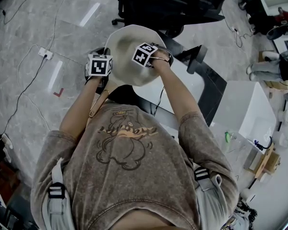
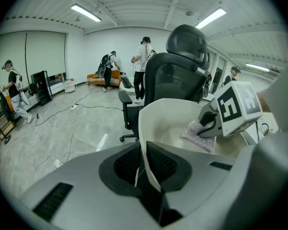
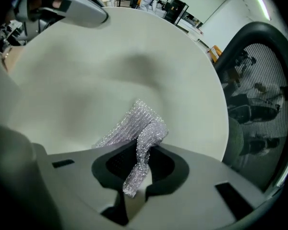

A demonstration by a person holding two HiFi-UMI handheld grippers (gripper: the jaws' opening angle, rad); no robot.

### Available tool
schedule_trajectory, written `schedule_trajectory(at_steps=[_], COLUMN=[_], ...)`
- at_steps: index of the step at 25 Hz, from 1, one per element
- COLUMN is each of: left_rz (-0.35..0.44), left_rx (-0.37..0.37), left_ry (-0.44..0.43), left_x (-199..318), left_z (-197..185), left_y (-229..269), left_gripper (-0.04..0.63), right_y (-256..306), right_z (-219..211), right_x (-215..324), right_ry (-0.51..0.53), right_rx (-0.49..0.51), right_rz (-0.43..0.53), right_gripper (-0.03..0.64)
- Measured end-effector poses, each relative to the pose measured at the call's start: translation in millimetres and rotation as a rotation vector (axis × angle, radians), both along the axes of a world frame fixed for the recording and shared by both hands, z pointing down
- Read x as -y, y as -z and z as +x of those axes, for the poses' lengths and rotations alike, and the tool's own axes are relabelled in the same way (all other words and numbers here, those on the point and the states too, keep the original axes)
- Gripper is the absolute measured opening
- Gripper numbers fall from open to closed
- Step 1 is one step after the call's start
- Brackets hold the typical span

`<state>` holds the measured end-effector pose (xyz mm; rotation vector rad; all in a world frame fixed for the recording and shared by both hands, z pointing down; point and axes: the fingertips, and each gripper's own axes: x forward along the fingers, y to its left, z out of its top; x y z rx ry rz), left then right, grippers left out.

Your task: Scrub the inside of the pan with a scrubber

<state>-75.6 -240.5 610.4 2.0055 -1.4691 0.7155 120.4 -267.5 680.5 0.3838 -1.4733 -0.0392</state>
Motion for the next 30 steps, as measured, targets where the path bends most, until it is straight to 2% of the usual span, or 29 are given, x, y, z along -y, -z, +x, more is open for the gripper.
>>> schedule_trajectory(at_steps=[7, 12, 15, 18, 22, 30], left_rz=[-0.001, -0.002, -0.001, -0.003, -0.004, -0.005], left_rx=[0.002, -0.001, -0.001, -0.003, -0.004, -0.009], left_ry=[0.0, 0.006, 0.007, 0.009, 0.011, 0.02], left_x=[0.0, 0.3, -0.5, -0.1, 0.3, 1.2], left_z=[0.2, 0.3, 0.0, 0.5, 0.1, 0.9], left_y=[0.0, -1.3, -1.1, -1.6, -1.4, -1.9], left_gripper=[0.046, 0.046, 0.046, 0.046, 0.046, 0.046], right_y=[-0.3, -2.1, -0.5, 6.6, 4.0, 4.1], right_z=[-3.2, -16.1, -28.8, -33.0, -59.5, -92.7], right_x=[-34.7, -52.1, -63.0, -71.9, -80.3, -72.7], right_ry=[0.009, 0.025, 0.022, -0.058, -0.089, -0.062], right_rx=[0.014, 0.042, 0.095, 0.141, 0.259, 0.306], right_rz=[-0.121, -0.155, -0.188, -0.236, -0.302, -0.263], right_gripper=[0.075, 0.075, 0.075, 0.075, 0.077, 0.078])
